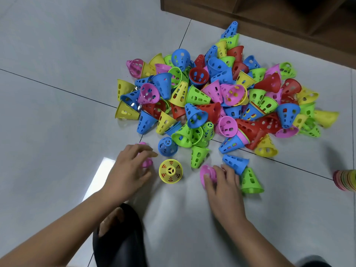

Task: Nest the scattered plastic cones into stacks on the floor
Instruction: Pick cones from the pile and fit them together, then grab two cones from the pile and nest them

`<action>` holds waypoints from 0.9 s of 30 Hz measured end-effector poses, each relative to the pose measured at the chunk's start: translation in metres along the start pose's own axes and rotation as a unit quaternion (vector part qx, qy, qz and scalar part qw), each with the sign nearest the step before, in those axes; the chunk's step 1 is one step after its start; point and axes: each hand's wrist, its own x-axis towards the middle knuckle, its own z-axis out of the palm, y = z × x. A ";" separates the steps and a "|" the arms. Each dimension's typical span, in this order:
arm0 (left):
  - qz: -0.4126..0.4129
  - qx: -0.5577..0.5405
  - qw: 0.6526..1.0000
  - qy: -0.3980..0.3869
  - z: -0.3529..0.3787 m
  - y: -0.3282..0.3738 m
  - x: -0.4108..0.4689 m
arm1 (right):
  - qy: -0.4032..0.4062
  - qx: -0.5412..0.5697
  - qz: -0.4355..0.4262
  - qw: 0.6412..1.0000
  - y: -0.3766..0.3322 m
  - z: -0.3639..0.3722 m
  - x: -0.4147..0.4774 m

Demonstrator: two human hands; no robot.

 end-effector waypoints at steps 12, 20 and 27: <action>-0.253 -0.032 0.967 -0.025 0.007 -0.015 0.002 | -0.076 -0.008 0.018 0.997 -0.011 0.023 -0.029; -0.307 -0.020 0.950 -0.063 0.005 -0.009 -0.008 | -0.132 0.038 0.089 0.986 -0.008 0.010 -0.028; -0.259 -0.119 0.957 0.052 -0.019 0.022 0.003 | -0.038 0.307 0.079 0.948 -0.046 -0.029 0.002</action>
